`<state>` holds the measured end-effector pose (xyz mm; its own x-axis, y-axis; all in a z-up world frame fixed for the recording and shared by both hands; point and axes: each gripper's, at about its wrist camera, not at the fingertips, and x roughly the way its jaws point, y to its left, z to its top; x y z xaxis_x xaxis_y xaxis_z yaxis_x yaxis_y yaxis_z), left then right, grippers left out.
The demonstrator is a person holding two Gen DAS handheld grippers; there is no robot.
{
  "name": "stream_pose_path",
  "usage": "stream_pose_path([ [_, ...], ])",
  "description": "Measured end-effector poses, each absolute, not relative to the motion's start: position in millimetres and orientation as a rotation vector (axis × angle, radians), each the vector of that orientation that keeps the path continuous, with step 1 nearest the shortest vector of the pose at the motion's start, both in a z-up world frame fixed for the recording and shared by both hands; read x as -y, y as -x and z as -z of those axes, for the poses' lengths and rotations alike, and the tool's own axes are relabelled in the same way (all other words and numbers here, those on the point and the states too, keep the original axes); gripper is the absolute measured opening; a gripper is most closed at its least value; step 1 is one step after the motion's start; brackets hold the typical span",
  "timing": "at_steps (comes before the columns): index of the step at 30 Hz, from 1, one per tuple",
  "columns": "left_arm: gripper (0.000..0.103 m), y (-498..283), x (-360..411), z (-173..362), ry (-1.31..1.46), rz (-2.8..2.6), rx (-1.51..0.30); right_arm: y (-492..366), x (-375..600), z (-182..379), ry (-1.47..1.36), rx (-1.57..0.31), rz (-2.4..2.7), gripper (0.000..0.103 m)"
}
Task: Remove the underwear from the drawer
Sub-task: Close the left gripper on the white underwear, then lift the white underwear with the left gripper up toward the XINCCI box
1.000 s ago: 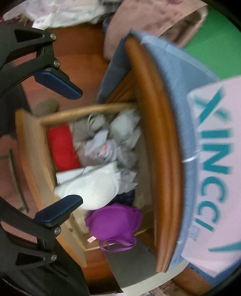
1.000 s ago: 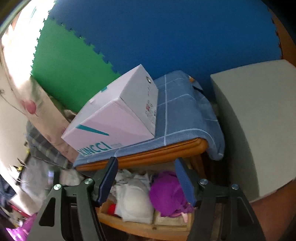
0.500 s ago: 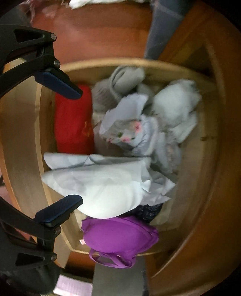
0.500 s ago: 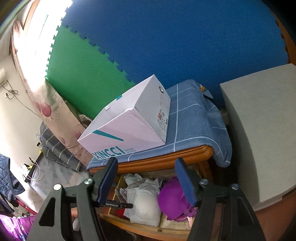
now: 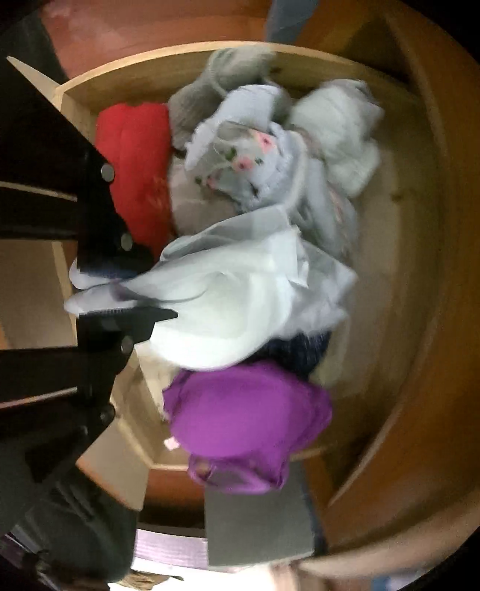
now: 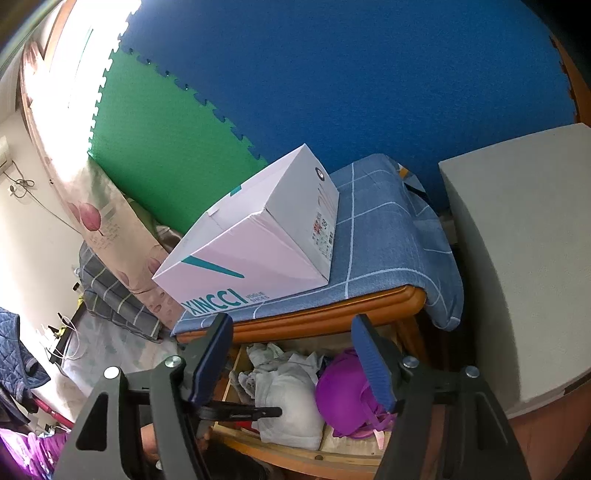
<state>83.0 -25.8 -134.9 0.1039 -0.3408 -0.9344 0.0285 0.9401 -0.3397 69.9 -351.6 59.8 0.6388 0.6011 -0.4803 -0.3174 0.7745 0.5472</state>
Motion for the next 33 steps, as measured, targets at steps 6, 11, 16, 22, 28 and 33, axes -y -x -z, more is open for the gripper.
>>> stream_pose_path([
  [6,0.008,-61,29,107,0.328,0.350,-1.344,-71,354,-59,-0.451,-0.697,-0.531,0.072],
  [11,0.006,-61,27,88,0.357,0.357,-1.285,-72,355,-58,-0.452,-0.702,-0.524,0.073],
  [16,0.005,-53,21,72,0.368,0.364,-1.239,-72,354,-57,-0.448,-0.701,-0.520,0.073],
  [22,0.026,-63,22,99,0.358,0.338,-1.367,-73,352,-57,-0.447,-0.704,-0.527,0.073],
  [28,0.063,-75,15,102,0.455,0.340,-1.377,-74,352,-57,-0.447,-0.712,-0.536,0.073],
  [33,0.092,-79,2,82,0.547,0.304,-1.284,-75,351,-56,-0.459,-0.717,-0.547,0.074],
])
